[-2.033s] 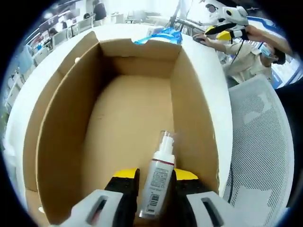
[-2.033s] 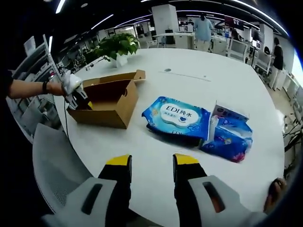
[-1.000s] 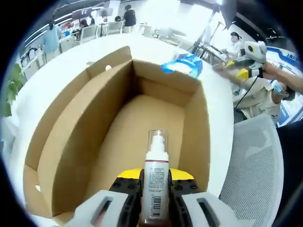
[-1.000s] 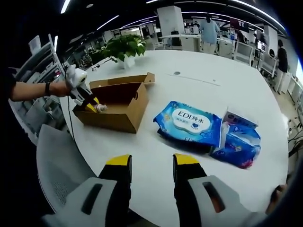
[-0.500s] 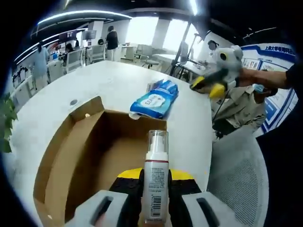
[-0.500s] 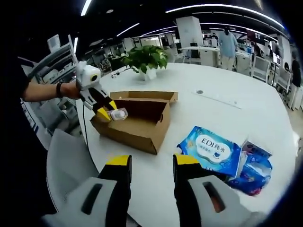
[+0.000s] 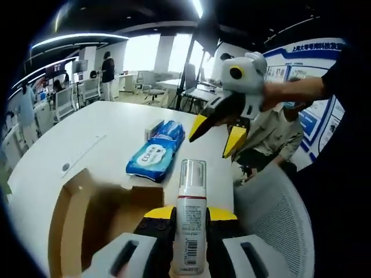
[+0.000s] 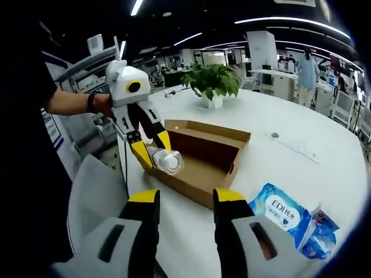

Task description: Operate the shoe box by opening the lid, removing the specified soft item, and placing it in the target area until the item is outside and the box remains undamaged.

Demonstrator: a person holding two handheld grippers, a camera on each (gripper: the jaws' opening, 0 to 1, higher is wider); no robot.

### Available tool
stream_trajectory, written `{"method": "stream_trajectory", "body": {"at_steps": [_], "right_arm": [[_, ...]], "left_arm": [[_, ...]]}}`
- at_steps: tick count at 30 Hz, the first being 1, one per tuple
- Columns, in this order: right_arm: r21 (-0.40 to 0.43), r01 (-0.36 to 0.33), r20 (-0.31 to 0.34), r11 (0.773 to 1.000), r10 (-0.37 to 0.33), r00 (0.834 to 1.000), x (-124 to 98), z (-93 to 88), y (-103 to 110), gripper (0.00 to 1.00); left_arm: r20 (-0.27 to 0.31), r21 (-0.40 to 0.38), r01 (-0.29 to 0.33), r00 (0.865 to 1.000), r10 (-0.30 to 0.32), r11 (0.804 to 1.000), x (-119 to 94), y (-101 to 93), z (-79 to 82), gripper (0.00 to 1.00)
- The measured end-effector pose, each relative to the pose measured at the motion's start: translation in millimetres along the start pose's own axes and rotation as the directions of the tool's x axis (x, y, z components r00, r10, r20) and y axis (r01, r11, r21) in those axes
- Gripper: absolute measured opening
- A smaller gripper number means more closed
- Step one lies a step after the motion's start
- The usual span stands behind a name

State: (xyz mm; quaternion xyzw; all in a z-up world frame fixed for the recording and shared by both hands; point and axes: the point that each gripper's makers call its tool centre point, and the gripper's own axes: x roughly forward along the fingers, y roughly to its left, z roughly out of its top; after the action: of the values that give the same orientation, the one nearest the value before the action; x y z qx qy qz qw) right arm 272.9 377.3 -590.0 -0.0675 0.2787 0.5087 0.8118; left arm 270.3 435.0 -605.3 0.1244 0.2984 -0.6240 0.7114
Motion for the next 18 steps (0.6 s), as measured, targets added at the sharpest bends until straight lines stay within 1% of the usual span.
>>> {"method": "stream_trajectory", "body": {"at_steps": [5,10,14,15,18], "right_arm": [[-0.026,-0.024,0.001,0.999,0.024,1.0,2,4.6,7,0.34],[-0.082,-0.042,0.024,0.996,0.044,0.999,1,15.2,17,0.33],[-0.126,-0.086,0.028,0.988,0.09,0.996,0,22.2,29,0.33],[-0.14,-0.104,0.041,0.985,0.111,0.993,-1,25.3,33,0.33],[-0.139,-0.133,0.051,0.981,0.141,0.989,-3,28.1,39,0.3]], "left_arm": [[0.007,0.028,0.031,0.999,-0.031,0.999,2,-7.2,8.2,0.19],[0.03,0.046,0.078,0.996,-0.079,0.996,3,-17.7,20.2,0.19],[0.029,0.08,0.111,0.993,-0.114,0.991,5,-26.2,26.8,0.19],[0.028,0.087,0.126,0.991,-0.129,0.988,6,-28.4,27.6,0.19],[0.028,0.109,0.157,0.987,-0.16,0.982,7,-34.3,30.6,0.19]]}}
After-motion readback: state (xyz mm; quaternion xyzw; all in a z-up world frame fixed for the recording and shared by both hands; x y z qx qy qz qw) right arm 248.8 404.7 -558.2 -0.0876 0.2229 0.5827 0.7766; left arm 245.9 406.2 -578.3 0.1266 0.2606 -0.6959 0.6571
